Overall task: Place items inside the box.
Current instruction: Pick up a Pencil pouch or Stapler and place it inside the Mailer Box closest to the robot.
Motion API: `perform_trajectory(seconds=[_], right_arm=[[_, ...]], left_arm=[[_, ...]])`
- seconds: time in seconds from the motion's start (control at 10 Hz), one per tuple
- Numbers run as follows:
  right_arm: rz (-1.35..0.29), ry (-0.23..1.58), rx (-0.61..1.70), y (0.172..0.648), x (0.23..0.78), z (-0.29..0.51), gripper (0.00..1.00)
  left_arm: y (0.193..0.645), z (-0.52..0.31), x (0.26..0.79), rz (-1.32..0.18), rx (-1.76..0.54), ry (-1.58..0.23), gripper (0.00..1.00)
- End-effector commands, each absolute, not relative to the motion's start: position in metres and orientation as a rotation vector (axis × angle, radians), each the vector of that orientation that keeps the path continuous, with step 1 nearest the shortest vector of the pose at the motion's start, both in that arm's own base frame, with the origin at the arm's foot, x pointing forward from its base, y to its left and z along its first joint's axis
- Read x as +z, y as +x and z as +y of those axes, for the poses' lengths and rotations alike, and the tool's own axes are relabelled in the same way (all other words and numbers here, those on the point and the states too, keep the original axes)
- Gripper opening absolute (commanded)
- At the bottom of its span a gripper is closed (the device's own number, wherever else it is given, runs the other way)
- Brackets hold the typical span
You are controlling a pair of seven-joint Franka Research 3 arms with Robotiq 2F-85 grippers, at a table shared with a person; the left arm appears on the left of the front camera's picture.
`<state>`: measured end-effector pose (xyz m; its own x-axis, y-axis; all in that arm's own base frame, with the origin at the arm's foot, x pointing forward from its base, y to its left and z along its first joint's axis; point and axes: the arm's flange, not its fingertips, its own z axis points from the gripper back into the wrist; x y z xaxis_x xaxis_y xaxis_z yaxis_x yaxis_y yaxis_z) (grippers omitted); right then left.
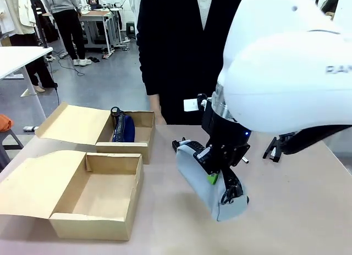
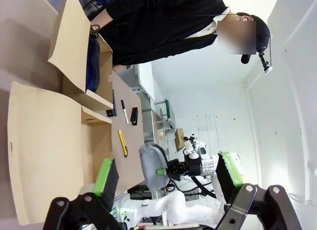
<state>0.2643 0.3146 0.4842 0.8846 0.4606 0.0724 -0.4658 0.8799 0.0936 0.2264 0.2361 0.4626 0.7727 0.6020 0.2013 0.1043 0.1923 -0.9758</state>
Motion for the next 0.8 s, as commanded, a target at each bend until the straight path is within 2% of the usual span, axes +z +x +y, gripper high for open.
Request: perform_trajectory(seconds=[0.0,0.1,0.3,0.4,0.6,0.7], right_arm=[[-0.123,0.172,0.358,0.247,0.504,0.349,0.07],[-0.083,0.295,0.114,0.251,0.515,0.399,0.07],[-0.092,0.278,-0.041,0.249,0.519,0.484,0.07],[-0.093,0.265,-0.067,0.251,0.509,0.526,0.07],[-0.215,0.270,-0.034,0.254,0.491,0.576,0.07],[-0.236,0.197,0.035,0.248,0.486,0.586,0.07]], left_arm=[[0.225,0.235,0.464,-0.656,0.366,-1.360,1.00],[0.225,0.235,0.464,-0.656,0.366,-1.360,1.00],[0.225,0.235,0.464,-0.656,0.366,-1.360,1.00],[0.225,0.235,0.464,-0.656,0.366,-1.360,1.00],[0.225,0.235,0.464,-0.656,0.366,-1.360,1.00],[0.225,0.235,0.464,-0.656,0.366,-1.360,1.00]])
